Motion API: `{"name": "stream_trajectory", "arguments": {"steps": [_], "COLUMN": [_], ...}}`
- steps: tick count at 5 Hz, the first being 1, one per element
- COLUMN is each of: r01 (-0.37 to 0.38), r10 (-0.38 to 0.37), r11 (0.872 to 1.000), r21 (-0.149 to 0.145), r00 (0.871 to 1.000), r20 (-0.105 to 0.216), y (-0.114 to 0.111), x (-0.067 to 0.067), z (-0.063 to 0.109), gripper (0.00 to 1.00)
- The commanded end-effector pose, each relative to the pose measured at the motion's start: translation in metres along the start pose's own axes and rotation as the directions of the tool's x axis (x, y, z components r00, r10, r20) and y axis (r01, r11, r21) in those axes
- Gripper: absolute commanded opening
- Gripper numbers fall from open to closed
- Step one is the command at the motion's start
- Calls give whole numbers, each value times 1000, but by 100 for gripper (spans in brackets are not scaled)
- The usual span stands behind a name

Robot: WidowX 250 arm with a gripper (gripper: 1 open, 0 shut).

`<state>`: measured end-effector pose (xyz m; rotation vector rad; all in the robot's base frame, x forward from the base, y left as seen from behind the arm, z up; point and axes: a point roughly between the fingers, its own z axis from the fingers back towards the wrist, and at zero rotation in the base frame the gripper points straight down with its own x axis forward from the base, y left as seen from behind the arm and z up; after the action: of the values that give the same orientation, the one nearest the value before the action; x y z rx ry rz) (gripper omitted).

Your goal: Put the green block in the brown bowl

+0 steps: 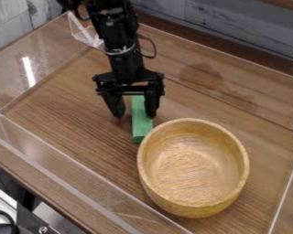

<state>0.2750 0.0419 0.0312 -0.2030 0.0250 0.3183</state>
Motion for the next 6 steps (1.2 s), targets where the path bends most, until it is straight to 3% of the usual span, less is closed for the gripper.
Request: {"name": "stream_trajectory", "arguments": {"steps": [1, 3, 6], "r01": [7, 12, 53], "r10": [-6, -12, -53], "r11": [1000, 1000, 999], "r21": [-4, 1, 8], "r00": [1000, 1000, 999], "r20": [29, 16, -7], "y": [-4, -3, -5], "x": [5, 6, 7], "z": [5, 8, 27], "gripper": [0, 0, 0]}}
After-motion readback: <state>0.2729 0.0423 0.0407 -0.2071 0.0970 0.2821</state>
